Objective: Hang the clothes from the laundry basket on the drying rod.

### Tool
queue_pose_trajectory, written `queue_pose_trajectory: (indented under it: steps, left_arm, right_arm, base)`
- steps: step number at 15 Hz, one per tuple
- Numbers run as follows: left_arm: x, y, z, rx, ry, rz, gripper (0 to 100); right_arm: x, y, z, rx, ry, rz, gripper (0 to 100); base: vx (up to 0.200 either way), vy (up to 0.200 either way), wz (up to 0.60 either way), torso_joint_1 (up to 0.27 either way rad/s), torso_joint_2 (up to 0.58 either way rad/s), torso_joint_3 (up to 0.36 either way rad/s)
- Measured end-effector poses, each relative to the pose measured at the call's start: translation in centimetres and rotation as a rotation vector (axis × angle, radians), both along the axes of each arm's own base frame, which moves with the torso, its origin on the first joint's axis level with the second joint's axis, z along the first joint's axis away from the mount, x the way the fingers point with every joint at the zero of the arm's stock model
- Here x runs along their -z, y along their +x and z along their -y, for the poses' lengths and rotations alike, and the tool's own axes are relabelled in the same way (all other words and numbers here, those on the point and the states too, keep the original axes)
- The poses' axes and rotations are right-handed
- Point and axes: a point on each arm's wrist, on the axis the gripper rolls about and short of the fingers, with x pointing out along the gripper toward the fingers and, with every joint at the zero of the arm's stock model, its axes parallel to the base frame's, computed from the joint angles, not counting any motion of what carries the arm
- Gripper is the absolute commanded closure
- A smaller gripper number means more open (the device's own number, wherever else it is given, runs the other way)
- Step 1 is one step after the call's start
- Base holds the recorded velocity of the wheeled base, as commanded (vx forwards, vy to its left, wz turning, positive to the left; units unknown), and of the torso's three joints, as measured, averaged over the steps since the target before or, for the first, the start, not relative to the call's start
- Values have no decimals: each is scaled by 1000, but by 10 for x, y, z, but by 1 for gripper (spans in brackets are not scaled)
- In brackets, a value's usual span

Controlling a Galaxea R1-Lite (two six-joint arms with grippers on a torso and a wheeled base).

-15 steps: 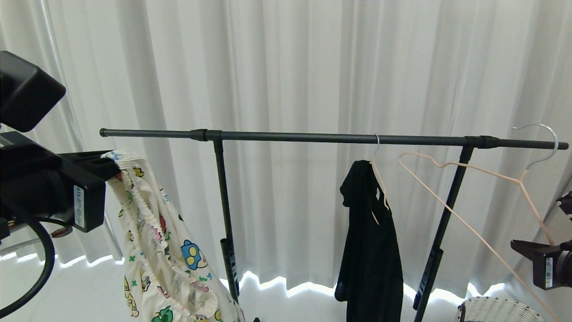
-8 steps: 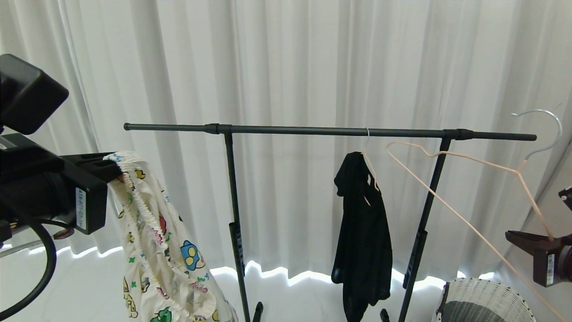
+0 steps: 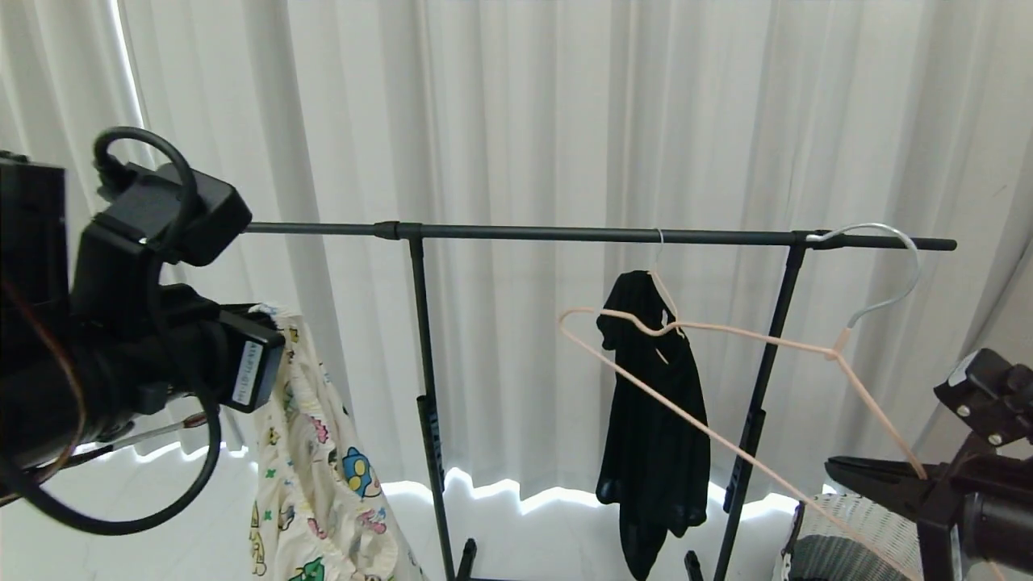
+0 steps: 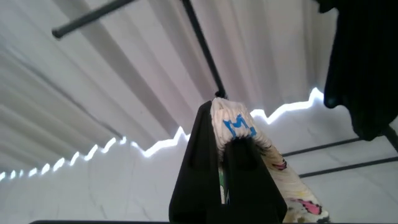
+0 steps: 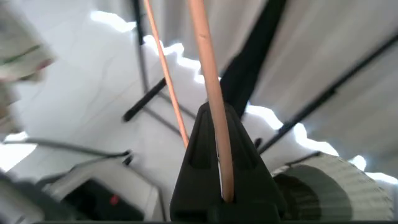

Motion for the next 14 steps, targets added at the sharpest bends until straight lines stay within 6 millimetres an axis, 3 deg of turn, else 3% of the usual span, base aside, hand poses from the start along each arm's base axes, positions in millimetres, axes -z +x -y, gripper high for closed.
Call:
queue_pose_trajectory:
  steps: [3,8,14]
  left_arm:
    - [13,30,12,-94,-59,-66,100]
    - [14,70,34,-193,-276,-86,100]
    - [19,79,48,-176,-289,-107,100]
  right_arm:
    - [-2,-14,-22,-109,57,-112,100]
    - [-5,-16,-57,-161,106,-204,100]
    - [-7,-4,-93,-212,127,-216,100]
  base:
    - [0,0,0,0,0,0]
    - [0,0,0,0,0,0]
    - [0,0,0,0,0,0]
